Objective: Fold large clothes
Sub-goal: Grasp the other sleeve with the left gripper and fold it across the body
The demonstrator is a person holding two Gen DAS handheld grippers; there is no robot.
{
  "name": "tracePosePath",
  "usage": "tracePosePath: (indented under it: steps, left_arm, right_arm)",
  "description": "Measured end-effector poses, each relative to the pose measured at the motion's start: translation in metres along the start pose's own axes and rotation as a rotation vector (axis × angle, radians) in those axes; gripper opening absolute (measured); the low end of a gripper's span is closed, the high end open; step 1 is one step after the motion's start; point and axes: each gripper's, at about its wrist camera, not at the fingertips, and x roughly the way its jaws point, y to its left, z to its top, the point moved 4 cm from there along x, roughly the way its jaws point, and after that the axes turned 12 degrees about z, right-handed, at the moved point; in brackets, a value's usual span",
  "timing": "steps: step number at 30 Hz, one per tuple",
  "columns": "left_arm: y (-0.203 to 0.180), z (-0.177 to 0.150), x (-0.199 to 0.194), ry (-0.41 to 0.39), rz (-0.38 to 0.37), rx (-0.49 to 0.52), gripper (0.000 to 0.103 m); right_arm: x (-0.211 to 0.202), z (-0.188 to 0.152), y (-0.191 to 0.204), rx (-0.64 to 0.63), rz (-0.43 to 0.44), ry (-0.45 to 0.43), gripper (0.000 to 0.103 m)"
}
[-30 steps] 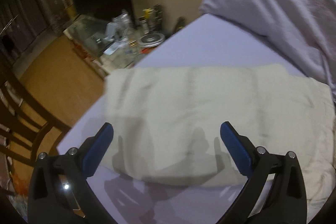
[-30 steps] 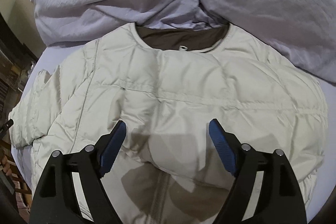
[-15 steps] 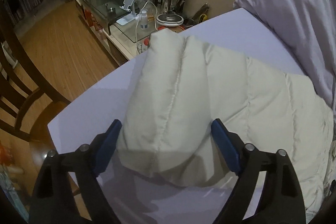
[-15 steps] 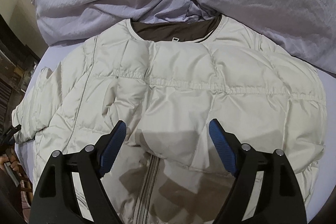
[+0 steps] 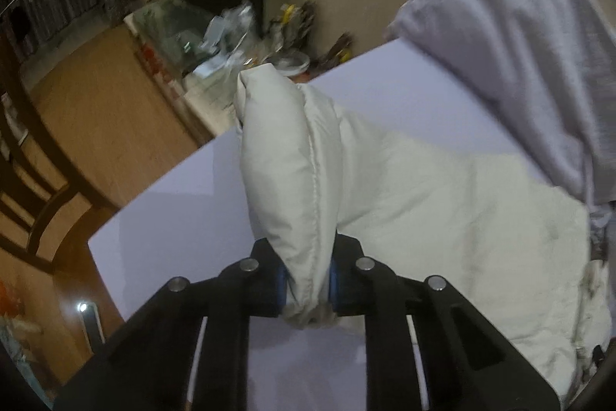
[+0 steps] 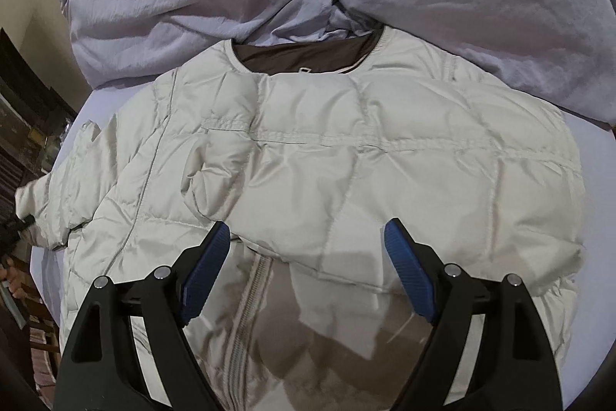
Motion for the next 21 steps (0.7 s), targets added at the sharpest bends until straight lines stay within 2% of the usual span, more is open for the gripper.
tracePosePath:
  steps: [5, 10, 15, 21]
  left_arm:
    - [-0.053, 0.017, -0.058, -0.093, -0.123, 0.053, 0.016]
    - [-0.122, 0.018, -0.111, -0.137, -0.270, 0.143, 0.015]
    - [-0.199, -0.001, -0.154, -0.180, -0.381, 0.271, 0.015]
    - [-0.281, -0.044, -0.203, -0.207, -0.538, 0.423, 0.015]
  right_arm:
    - [-0.020, -0.008, -0.011, 0.010, -0.010, -0.032, 0.084]
    - [-0.044, -0.024, -0.033, 0.048, -0.034, -0.073, 0.085]
    - [-0.064, -0.043, -0.062, 0.114, -0.068, -0.109, 0.085]
    - [-0.082, -0.064, -0.098, 0.208, -0.112, -0.135, 0.085]
